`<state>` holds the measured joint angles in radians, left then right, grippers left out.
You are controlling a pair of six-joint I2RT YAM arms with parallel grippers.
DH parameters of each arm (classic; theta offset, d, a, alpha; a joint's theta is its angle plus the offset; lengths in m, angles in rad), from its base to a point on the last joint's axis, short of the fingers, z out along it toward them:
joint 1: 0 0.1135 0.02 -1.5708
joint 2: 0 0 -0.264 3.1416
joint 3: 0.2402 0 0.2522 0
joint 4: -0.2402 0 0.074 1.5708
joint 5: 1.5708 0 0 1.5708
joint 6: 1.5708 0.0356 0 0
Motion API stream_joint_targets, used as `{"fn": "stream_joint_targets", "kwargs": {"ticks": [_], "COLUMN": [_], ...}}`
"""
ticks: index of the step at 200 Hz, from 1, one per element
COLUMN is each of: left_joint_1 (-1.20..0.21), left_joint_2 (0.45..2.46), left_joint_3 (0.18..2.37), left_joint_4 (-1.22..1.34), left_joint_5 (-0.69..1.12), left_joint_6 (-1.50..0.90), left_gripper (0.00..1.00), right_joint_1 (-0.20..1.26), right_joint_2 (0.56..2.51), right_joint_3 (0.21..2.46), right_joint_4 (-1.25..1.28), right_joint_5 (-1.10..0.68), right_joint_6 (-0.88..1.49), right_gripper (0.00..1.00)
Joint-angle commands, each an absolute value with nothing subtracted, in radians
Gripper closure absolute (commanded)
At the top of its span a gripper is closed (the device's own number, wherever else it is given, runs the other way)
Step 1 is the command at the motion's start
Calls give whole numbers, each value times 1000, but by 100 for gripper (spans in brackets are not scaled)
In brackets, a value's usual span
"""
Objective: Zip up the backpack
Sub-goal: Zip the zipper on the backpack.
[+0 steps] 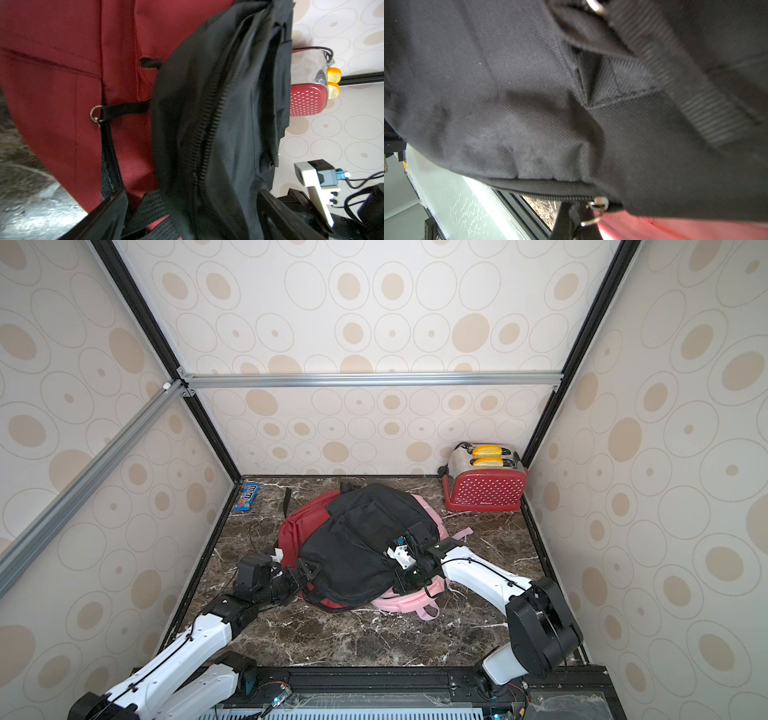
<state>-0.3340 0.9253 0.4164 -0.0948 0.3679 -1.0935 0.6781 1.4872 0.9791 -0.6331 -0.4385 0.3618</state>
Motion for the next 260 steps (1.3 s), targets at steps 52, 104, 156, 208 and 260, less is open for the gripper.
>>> {"fn": "stream_joint_targets", "kwargs": {"ticks": [52,104,156,208,260], "left_joint_1": [-393,-395,-394,-395,-395], "left_joint_2": [1016,1125,1118,1045,1019], "left_joint_3": [358,342,338,364,385], "left_joint_4": [190,368,327,210,123], "left_joint_5": [389,457,424,394,354], "left_joint_6": [-1243,-1268,-1227,-1179,-1135], "left_gripper": [6,65,100,100,100], "right_joint_1": [685,684,675,670,670], "right_joint_2": [1485,1472,1419,1329,1180], "right_joint_3": [1009,1003,943,888,834], "right_joint_4": [-686,-744,-730,-684,-631], "right_joint_5": [-444,-389,-309,-266,-239], "right_joint_6": [330,295,292,289,297], "right_gripper": [100,100,99,99,98]}}
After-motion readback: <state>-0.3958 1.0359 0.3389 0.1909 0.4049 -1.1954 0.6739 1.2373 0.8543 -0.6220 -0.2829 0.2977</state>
